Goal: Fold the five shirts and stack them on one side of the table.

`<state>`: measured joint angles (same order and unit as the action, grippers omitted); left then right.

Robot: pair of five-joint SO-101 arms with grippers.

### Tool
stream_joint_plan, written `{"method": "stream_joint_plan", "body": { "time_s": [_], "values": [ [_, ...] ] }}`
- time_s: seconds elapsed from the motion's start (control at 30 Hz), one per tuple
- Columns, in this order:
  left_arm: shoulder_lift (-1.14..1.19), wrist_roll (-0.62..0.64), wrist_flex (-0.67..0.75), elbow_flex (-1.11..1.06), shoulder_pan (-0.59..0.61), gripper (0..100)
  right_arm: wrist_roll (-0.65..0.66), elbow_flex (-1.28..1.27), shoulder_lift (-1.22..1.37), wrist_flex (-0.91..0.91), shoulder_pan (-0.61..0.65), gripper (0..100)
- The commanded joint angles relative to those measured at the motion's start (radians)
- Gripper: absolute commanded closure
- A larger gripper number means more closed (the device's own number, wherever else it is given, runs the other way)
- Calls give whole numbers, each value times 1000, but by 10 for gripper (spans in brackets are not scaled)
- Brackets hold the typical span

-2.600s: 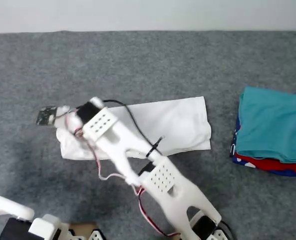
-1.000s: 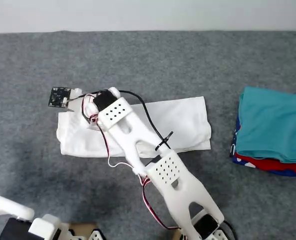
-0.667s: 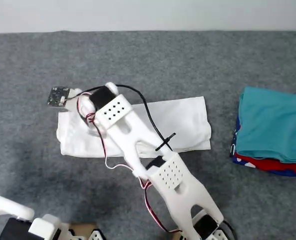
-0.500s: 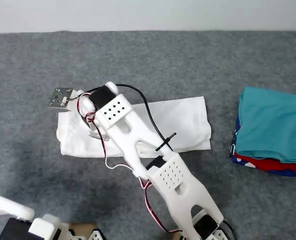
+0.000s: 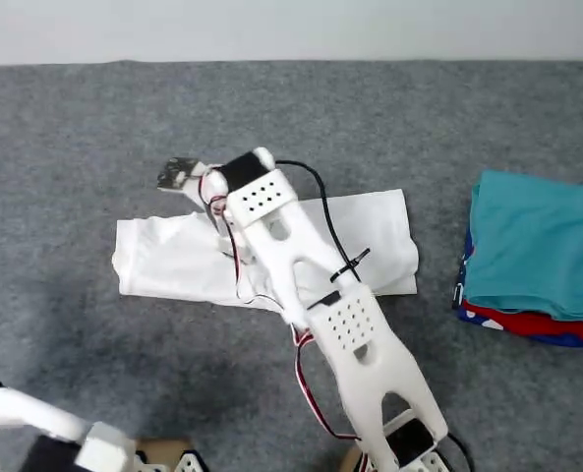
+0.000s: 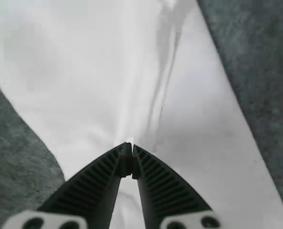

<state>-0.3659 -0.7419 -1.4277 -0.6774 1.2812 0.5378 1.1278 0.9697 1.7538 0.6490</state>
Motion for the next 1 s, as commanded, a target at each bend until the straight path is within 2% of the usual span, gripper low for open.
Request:
{"method": "stream_joint_plan", "body": {
  "time_s": [0.0, 0.13, 0.3, 0.53, 0.77, 0.97],
  "values": [
    [-147, -3, -46, 41, -8, 994, -84, 8, -194, 38, -1, 990],
    [-255, -6, -109, 38, -8, 993, -158, -15, -269, 44, -84, 990],
    [-327, -6, -181, 39, -8, 993, -216, -155, -344, 44, -248, 973],
    [-353, -8, -262, 44, -8, 993, -356, -347, -429, 44, -455, 760],
    [-350, -8, -267, 38, -8, 992, -445, -388, -320, 31, -575, 697],
    [-347, -8, -267, 38, -8, 992, -454, -387, -189, -4, -578, 697]
  ]
}}
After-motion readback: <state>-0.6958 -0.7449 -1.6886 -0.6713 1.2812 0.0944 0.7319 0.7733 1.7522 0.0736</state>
